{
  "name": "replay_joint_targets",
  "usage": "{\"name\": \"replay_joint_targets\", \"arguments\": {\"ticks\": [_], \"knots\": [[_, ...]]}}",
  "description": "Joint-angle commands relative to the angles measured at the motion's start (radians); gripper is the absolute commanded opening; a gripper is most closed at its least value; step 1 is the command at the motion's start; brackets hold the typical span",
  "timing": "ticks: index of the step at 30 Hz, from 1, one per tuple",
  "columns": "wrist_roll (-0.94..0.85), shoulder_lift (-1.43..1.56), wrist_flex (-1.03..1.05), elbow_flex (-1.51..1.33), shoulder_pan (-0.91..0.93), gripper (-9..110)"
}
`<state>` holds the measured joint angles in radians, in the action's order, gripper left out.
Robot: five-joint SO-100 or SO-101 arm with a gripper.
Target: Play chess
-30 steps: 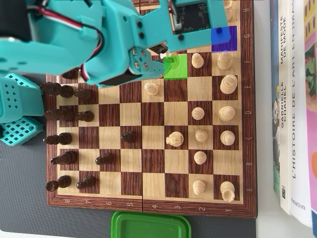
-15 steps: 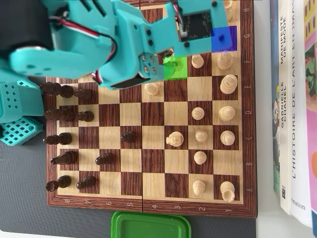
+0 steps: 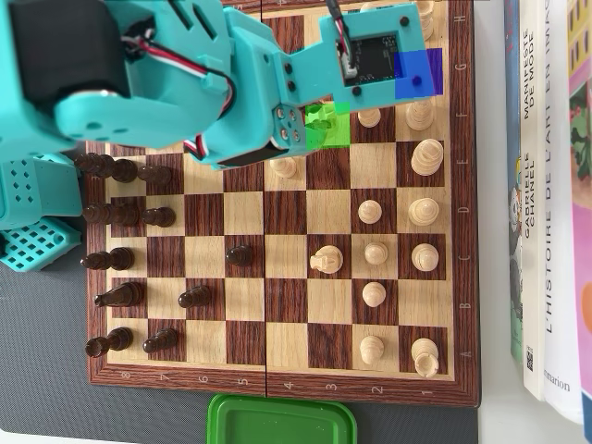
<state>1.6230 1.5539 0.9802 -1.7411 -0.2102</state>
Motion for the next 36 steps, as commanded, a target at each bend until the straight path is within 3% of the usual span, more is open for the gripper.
{"name": "replay_joint_targets", "arguments": {"ticks": [1,24,36], "knots": [[-0.002,0.003,-0.011,0.005,-0.003,6],[-0.003,-0.06,-0.011,0.015,-0.011,6],[-0.003,-0.058,-0.011,0.017,-0.014,12]]}}
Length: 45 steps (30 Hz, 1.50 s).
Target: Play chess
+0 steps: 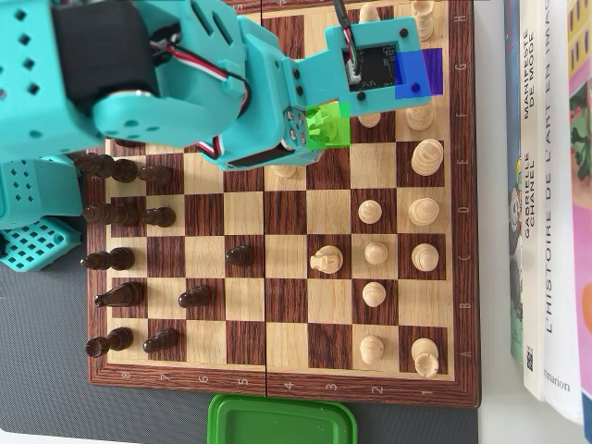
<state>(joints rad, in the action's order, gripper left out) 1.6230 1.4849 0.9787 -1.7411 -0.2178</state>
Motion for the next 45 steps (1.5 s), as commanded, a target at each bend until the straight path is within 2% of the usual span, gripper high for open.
{"name": "replay_joint_targets", "arguments": {"ticks": [1,28,45], "knots": [[-0.003,0.011,-0.009,0.017,-0.006,12],[-0.003,0.216,0.003,0.002,-0.006,12],[-0.003,0.583,-0.008,-0.189,0.086,12]]}}
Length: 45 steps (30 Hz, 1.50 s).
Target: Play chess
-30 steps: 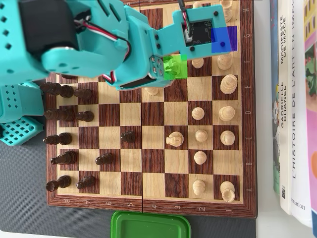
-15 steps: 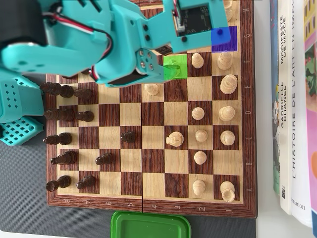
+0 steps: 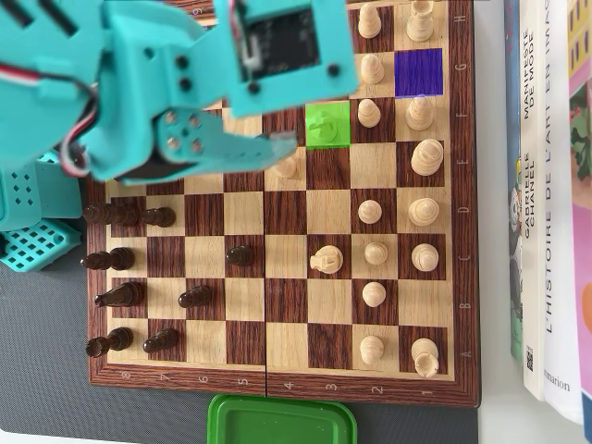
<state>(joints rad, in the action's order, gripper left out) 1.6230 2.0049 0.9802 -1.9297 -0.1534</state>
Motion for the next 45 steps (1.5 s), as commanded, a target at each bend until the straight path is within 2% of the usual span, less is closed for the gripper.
{"name": "replay_joint_targets", "arguments": {"ticks": [1,29,45], "knots": [[-0.003,0.08,-0.009,-0.011,0.028,12],[0.003,0.673,-0.015,-0.334,0.066,12],[-0.005,0.996,-0.4,-0.666,0.077,12]]}}
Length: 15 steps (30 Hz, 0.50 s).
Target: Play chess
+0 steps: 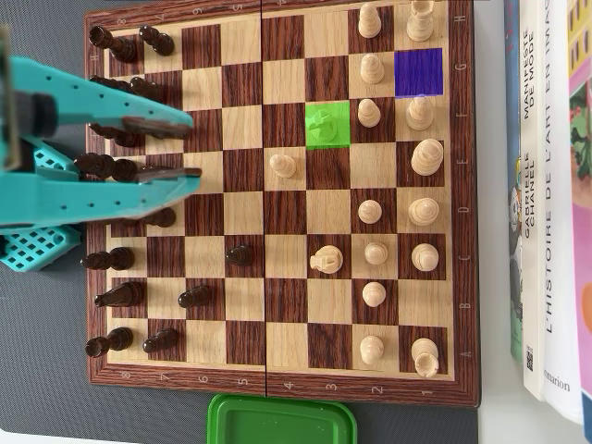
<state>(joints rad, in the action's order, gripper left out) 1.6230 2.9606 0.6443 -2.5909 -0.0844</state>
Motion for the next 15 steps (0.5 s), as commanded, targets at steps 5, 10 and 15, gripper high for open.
{"name": "replay_joint_targets", "arguments": {"ticks": [5,10,15], "knots": [[-0.005,0.124,-0.184,-0.095,0.002,12],[-0.061,0.202,-0.321,-0.176,0.009,12],[-0.061,0.259,-0.425,-0.236,0.008,12]]}}
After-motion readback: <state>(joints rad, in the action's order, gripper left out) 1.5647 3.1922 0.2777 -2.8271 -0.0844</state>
